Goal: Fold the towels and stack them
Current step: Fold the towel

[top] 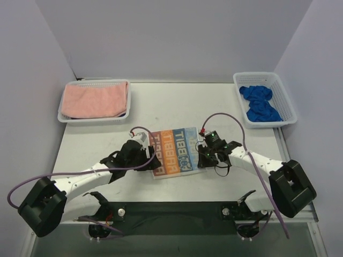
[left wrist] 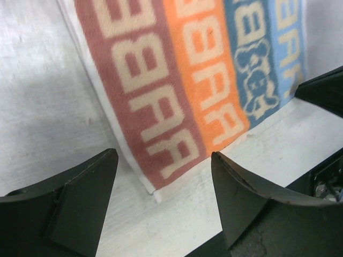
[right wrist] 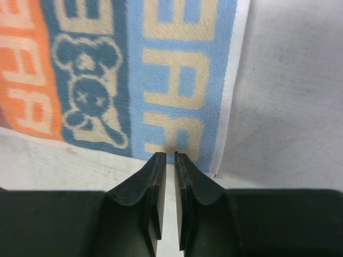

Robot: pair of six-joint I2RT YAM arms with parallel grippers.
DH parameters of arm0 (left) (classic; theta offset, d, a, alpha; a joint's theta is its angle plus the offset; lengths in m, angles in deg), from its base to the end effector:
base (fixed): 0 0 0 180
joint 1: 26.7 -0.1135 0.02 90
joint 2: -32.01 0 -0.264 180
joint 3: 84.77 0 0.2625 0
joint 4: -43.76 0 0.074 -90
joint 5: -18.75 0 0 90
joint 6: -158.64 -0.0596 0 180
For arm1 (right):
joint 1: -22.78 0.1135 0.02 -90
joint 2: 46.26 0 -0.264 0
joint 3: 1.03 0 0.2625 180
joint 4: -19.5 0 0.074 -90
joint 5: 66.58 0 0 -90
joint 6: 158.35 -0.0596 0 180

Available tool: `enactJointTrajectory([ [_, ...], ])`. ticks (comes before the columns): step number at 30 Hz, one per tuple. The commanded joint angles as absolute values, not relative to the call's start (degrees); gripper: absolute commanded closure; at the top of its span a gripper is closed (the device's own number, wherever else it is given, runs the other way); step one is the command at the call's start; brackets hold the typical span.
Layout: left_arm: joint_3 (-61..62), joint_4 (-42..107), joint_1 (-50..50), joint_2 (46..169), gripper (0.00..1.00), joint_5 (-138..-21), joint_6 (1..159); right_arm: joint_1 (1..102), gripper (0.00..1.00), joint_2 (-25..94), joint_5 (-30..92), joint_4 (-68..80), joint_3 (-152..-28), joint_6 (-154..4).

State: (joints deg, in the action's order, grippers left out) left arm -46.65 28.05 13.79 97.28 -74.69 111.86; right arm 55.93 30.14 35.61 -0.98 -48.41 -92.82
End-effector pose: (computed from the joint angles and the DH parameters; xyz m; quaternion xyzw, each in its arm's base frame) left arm 0.1810 -0.1592 0.1427 -0.0098 0.9162 -0.2872 0.2793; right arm 0.2220 0.1600 0.1422 -0.1072 0.9274 0.2531 0.2536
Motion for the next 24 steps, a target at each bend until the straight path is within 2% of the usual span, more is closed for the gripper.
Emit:
enactJointTrajectory([
  [1, -39.84, 28.00, 12.33, 96.16, 0.18, -72.30, 109.60, 54.78, 0.84, 29.33, 37.83, -4.61, -56.85, -88.83],
  [3, -35.88, 29.13, 9.18, 97.65, 0.18, -73.17, 108.37, 53.55, 0.75, 30.12, 38.54, -5.23, -60.98, -88.39],
  [6, -31.23, 33.17, 3.65, 102.57, 0.20, -78.18, 108.36, 50.75, 0.70, 32.05, 40.12, -4.53, -67.93, -88.65],
  [10, -25.07, 37.22, 0.12, 112.57, 0.29, -82.13, 107.31, 46.26, 0.72, 37.23, 43.63, 1.17, -73.12, -91.63],
  [13, -19.98, 39.25, -1.29, 120.21, 0.38, -84.95, 107.22, 41.86, 0.74, 42.58, 49.68, 14.23, -73.04, -97.86],
  [14, -19.01, 39.42, -1.30, 121.90, 0.46, -86.18, 106.79, 40.98, 0.75, 45.82, 52.57, 16.55, -73.13, -101.10],
  [16, -16.99, 39.51, -1.30, 125.85, 0.52, -86.54, 106.34, 39.40, 0.76, 49.52, 55.32, 20.68, -74.00, -102.97],
  [18, -16.54, 40.04, -1.56, 127.80, 0.63, -86.19, 105.64, 39.13, 0.77, 54.19, 56.91, 22.89, -74.45, -104.21],
  [21, -17.24, 42.06, -2.53, 130.44, 0.70, -85.75, 105.55, 38.60, 0.78, 59.11, 58.31, 27.19, -73.75, -104.73],
  [24, -18.56, 43.64, -3.32, 133.08, 0.73, -84.18, 104.85, 37.37, 0.78, 63.86, 59.46, 33.86, -71.29, -107.53],
])
